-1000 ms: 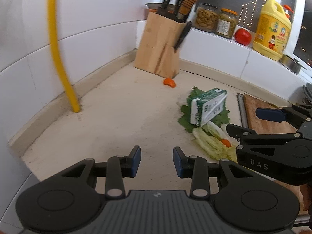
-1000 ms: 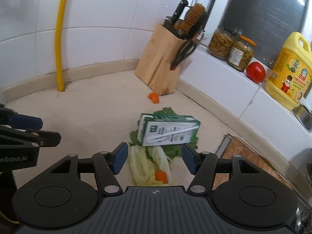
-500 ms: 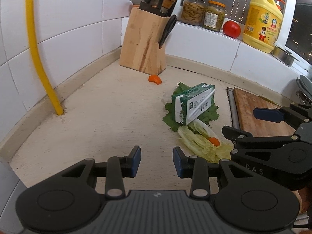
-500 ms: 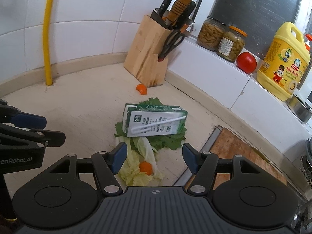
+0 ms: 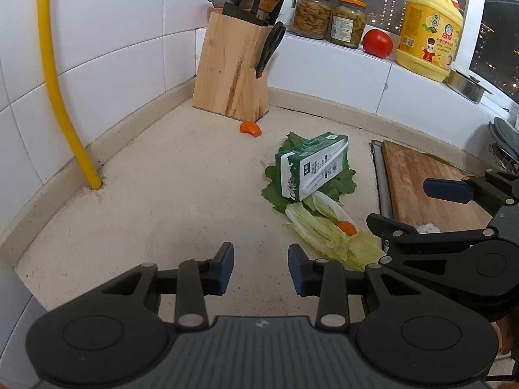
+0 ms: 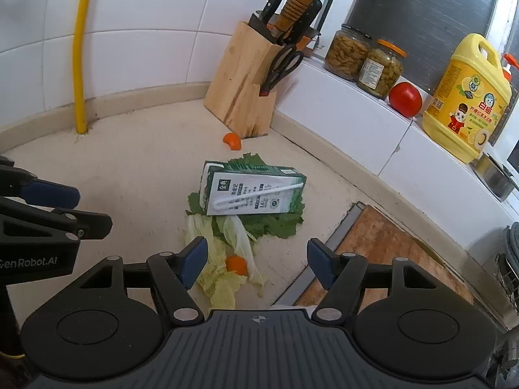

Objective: Collect trash
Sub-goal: 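Move both open tools back over the counter toward the lettuce pile, then lower right tool onto the white foam net and close on it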

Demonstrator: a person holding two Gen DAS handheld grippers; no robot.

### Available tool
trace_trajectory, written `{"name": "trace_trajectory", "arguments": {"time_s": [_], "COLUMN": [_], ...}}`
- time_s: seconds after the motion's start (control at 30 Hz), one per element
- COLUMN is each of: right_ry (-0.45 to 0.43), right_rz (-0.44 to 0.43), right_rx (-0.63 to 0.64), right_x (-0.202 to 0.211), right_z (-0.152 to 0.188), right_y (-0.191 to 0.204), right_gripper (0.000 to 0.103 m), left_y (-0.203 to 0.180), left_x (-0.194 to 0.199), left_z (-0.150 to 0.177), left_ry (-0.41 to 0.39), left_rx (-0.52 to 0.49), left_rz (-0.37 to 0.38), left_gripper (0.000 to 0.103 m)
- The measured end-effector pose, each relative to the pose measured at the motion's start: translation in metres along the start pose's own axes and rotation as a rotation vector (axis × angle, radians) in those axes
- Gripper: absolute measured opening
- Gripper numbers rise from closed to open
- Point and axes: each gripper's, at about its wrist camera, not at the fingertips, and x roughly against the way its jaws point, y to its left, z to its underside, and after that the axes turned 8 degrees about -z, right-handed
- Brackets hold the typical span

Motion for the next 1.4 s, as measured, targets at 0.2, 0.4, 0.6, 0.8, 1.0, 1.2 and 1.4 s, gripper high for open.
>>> {"name": "trace_trajectory", "arguments": {"time_s": [0.2, 0.4, 0.6, 0.8, 1.0, 1.2, 1.4], "right_ry": [0.001, 0.007, 0.013, 0.025, 0.043, 0.072, 0.083], "right_rz": [0.005, 0.013, 0.019, 0.023, 0.026, 0.026, 0.020], "right_rx": [-0.003, -0.012, -0.019, -0.028, -0.040, -0.047, -0.066], "right_x": [0.006, 0.011, 0.015, 0.016, 0.013, 0.006, 0.005], "right_z": [0.007, 0.015, 0.020, 0.025, 0.029, 0.032, 0.038], "right_y": [-0.001, -0.004, -0.005, -0.006, -0.008, -0.009, -0.017], "right_gripper": [0.077, 0.079, 0.081, 0.083, 0.084, 0.084, 0.084], "left_y": [-0.006, -0.012, -0.016, -0.017, -0.017, -0.016, -0.012], "left_x": [0.006, 0.011, 0.015, 0.017, 0.016, 0.012, 0.010], "left_z": [0.003, 0.007, 0.010, 0.012, 0.012, 0.013, 0.016], "left_ry": [-0.004, -0.004, -0.005, -0.004, 0.004, 0.014, 0.024], "left_rx": [-0.011, -0.026, -0.038, -0.046, -0.049, -0.046, -0.040], "left_rz": [0.006, 0.012, 0.017, 0.024, 0.032, 0.041, 0.037], "left_gripper": [0.031, 0.032, 0.032, 0.032, 0.032, 0.032, 0.033]}}
